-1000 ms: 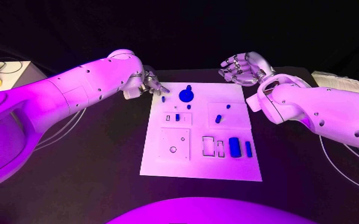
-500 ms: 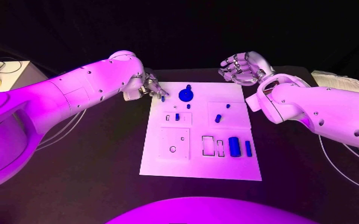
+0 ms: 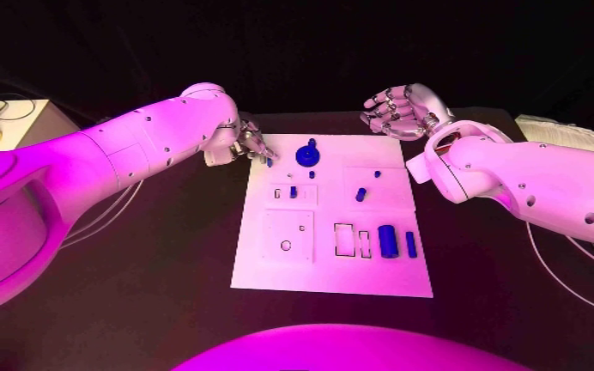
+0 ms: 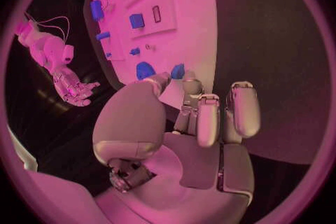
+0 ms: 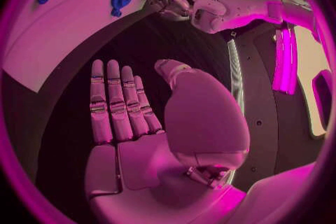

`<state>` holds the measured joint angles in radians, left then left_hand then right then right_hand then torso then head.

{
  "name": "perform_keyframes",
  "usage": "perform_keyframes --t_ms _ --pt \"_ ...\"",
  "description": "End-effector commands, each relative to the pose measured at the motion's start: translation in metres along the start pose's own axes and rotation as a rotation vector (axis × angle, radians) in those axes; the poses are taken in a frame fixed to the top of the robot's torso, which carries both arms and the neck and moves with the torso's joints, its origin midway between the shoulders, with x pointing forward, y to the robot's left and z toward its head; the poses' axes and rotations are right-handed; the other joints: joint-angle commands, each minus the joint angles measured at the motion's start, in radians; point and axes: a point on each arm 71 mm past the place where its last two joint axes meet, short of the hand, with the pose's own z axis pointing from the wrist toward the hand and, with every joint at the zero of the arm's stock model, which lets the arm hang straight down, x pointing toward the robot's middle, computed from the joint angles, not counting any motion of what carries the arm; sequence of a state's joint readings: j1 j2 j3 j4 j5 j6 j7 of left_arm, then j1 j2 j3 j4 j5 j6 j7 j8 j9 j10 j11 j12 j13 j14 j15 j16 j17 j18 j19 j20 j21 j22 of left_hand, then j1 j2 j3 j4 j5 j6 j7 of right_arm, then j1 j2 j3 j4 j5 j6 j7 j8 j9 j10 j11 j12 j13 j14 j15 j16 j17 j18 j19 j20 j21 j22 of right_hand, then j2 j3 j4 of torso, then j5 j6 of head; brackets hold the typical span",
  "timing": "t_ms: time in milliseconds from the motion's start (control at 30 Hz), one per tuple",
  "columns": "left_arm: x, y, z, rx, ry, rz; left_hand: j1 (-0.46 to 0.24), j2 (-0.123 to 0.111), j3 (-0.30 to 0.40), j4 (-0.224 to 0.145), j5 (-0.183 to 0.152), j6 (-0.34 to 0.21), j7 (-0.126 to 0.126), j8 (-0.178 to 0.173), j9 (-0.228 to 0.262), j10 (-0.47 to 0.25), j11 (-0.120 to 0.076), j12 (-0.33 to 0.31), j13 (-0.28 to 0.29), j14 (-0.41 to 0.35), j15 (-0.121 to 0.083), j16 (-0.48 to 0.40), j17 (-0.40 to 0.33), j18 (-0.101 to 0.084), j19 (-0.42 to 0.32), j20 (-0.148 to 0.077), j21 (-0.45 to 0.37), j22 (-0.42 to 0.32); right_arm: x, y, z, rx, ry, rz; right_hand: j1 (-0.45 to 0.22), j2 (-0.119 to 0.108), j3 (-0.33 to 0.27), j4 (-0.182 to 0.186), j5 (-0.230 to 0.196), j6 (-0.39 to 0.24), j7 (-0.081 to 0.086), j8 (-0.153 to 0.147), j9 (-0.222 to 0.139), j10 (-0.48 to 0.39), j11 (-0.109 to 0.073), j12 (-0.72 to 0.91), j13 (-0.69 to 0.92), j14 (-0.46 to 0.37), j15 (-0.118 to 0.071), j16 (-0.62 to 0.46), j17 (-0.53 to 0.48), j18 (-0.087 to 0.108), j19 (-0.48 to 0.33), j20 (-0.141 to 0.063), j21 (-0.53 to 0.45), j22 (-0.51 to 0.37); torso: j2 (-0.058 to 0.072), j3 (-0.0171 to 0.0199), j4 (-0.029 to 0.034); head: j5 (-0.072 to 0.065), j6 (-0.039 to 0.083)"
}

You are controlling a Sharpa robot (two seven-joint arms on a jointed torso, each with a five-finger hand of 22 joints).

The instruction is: Assemble the parts on the task board

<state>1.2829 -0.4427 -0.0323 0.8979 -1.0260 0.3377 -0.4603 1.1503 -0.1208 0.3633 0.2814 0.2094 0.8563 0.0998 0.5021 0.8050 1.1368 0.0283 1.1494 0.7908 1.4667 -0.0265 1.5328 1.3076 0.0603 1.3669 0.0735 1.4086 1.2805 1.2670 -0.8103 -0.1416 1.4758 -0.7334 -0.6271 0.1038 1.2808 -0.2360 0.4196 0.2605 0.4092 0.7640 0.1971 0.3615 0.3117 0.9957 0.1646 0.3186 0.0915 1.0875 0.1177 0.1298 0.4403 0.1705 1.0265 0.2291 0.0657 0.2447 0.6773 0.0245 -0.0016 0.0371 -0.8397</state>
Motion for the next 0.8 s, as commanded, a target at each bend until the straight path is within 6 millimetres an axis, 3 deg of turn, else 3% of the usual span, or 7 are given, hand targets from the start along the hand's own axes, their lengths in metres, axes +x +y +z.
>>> perform_keyframes --t_ms 33,400,533,667,800 --pt "0.0028 -0.0027 0.0008 0.014 0.020 -0.001 0.017 0.003 0.012 -0.001 0.000 0.008 -0.002 0.008 0.000 0.005 -0.003 0.005 0.003 0.082 -0.006 0.005 0.210 0.009 0.006 0.001 0.006 0.002 0.0012 0.0011 0.0000 -0.015 0.008 0.001 -0.006 0.007 0.000 -0.007 0.005 0.002 0.038 -0.006 -0.001 0.006 0.004 -0.007 -0.002 -0.003 0.002 -0.007 -0.002 0.013 -0.005 0.000 -0.003 -0.001 0.000 -0.0002 -0.0005 0.000 -0.001" --pt "0.0030 -0.0038 0.0007 0.031 0.012 -0.032 0.095 0.025 0.105 -0.037 -0.002 0.015 -0.020 0.047 0.033 0.015 -0.019 0.004 0.004 0.085 -0.021 0.010 0.216 0.008 0.011 -0.011 0.011 0.011 0.0017 0.0007 0.0000 -0.011 0.012 0.001 -0.006 0.008 0.000 -0.007 0.008 0.000 0.039 -0.008 -0.002 0.005 0.005 -0.009 -0.007 -0.003 0.003 -0.011 -0.007 0.013 -0.006 0.001 -0.003 -0.008 0.000 -0.0002 -0.0003 -0.001 -0.004" --pt "0.0033 -0.0040 0.0000 0.041 0.015 -0.050 0.125 0.022 0.208 -0.086 -0.005 0.008 -0.028 0.083 0.074 0.026 -0.028 0.001 0.004 0.087 -0.029 0.013 0.222 0.006 0.015 -0.017 0.013 0.017 0.0018 0.0005 0.0000 -0.010 0.013 0.001 -0.007 0.008 0.000 -0.007 0.010 0.000 0.040 -0.008 -0.003 0.005 0.005 -0.010 -0.008 -0.003 0.004 -0.012 -0.009 0.013 -0.007 0.002 -0.002 -0.011 0.000 -0.0001 0.0002 -0.003 -0.007" --pt "0.0041 -0.0039 -0.0013 0.051 0.022 -0.067 0.108 0.006 0.330 -0.140 -0.004 -0.006 -0.029 0.120 0.126 0.040 -0.029 -0.002 0.005 0.090 -0.030 0.016 0.227 0.004 0.021 -0.020 0.018 0.027 0.0018 0.0002 -0.0001 -0.009 0.013 0.002 -0.009 0.010 0.000 -0.007 0.016 -0.001 0.040 -0.009 -0.004 0.005 0.006 -0.011 -0.012 -0.002 0.004 -0.014 -0.014 0.013 -0.007 0.002 -0.002 -0.016 0.000 0.0004 -0.0002 -0.003 -0.008" --pt "0.0051 -0.0037 -0.0034 0.059 0.024 -0.080 0.092 -0.001 0.366 -0.158 -0.005 -0.009 -0.029 0.130 0.141 0.045 -0.029 0.000 0.008 0.090 -0.030 0.017 0.228 0.004 0.023 -0.020 0.019 0.030 0.0019 -0.0003 -0.0002 -0.008 0.014 0.002 -0.010 0.011 0.000 -0.006 0.020 -0.001 0.040 -0.010 -0.004 0.005 0.006 -0.012 -0.014 -0.002 0.004 -0.016 -0.017 0.013 -0.007 0.003 -0.002 -0.020 -0.001 0.0007 0.0002 -0.004 -0.010"
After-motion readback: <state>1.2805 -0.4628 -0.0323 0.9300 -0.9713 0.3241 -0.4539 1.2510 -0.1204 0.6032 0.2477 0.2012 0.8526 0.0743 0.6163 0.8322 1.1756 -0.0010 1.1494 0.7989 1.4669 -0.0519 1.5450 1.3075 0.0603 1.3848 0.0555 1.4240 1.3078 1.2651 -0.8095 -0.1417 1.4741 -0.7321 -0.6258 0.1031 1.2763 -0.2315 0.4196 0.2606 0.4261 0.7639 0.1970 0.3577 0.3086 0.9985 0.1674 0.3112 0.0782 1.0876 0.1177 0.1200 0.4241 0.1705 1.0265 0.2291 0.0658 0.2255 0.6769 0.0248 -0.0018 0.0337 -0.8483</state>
